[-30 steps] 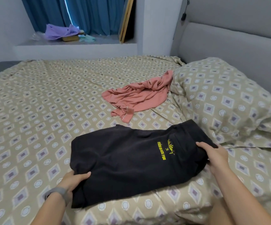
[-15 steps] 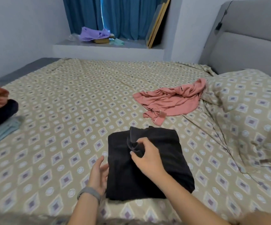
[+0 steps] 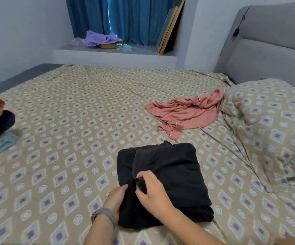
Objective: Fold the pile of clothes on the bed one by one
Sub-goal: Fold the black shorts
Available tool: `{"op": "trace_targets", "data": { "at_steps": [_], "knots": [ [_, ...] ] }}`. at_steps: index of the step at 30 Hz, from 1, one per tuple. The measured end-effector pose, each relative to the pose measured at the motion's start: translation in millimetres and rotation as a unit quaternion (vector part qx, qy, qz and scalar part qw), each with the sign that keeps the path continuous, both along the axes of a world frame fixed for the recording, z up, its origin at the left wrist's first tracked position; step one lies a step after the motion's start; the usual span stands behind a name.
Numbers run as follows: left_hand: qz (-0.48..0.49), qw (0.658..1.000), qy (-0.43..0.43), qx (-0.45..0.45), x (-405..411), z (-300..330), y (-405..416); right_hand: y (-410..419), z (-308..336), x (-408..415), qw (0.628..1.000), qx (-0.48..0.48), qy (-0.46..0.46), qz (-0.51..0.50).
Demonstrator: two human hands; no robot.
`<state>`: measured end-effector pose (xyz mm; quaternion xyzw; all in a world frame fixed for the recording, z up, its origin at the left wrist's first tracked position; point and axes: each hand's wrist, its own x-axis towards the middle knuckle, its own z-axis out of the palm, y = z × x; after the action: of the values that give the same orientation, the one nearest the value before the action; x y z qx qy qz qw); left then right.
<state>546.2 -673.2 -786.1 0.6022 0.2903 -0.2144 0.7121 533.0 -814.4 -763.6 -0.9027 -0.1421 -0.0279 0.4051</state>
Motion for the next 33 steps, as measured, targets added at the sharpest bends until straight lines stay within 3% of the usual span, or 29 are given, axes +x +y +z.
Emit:
{"op": "trace_targets", "data": {
  "at_steps": [3, 8, 10, 12, 14, 15, 17, 18, 19, 21, 24, 29, 31, 33],
  "knots": [
    [0.058, 0.992, 0.008, -0.11, 0.8, 7.5, -2.4, 5.1, 14.2, 5.5, 0.999, 0.038, -0.032, 0.02],
    [0.069, 0.987, -0.005, -0.147, 5.4, 2.9, 0.1, 10.3, -11.1, -0.6, 0.967, -0.156, 0.026, 0.201],
    [0.038, 0.991, -0.004, -0.125, 4.8, 1.9, -0.1, 11.1, -14.6, -1.7, 0.969, -0.129, 0.057, 0.203],
    [0.006, 0.996, -0.019, -0.089, 5.3, -1.4, 0.7, 7.1, -3.1, 0.6, 0.975, -0.041, 0.094, 0.197],
    [-0.011, 0.999, -0.029, -0.045, 5.5, -3.3, -1.0, -6.5, 9.5, 4.9, 0.987, 0.044, 0.074, 0.138],
    [-0.012, 0.999, -0.02, -0.041, 6.2, -3.8, -1.2, -17.8, 11.2, 8.9, 0.995, 0.059, 0.021, 0.076],
    [-0.004, 0.999, -0.003, -0.043, 5.7, -3.6, -2.2, -46.4, 6.9, 19.3, 0.99, 0.012, -0.111, -0.087],
    [0.001, 0.999, -0.002, -0.035, 6.1, -3.9, -2.9, -62.4, 5.3, 23.7, 0.976, -0.035, -0.131, -0.173],
    [0.003, 1.0, -0.004, -0.02, 6.3, -4.8, -4.0, -78.6, 0.9, 27.9, 0.961, -0.074, -0.094, -0.25],
    [0.015, 1.0, -0.016, 0.012, 7.0, -4.8, -8.3, -106.9, 0.2, 30.1, 0.934, -0.08, 0.076, -0.339],
    [0.016, 1.0, -0.009, 0.0, 11.7, 0.3, -10.7, -133.4, -8.6, 31.2, 0.903, 0.069, 0.265, -0.331],
    [-0.036, 0.994, 0.0, -0.105, 26.7, 9.0, -2.9, -148.6, -13.3, 37.4, 0.852, 0.285, 0.369, -0.24],
    [-0.079, 0.992, 0.003, -0.102, 31.0, 15.1, 0.9, -154.6, -12.2, 41.8, 0.834, 0.33, 0.393, -0.201],
    [-0.11, 0.993, -0.011, -0.037, 32.9, 18.6, 0.0, -157.2, -13.0, 48.8, 0.833, 0.35, 0.39, -0.178]
  ]
}}
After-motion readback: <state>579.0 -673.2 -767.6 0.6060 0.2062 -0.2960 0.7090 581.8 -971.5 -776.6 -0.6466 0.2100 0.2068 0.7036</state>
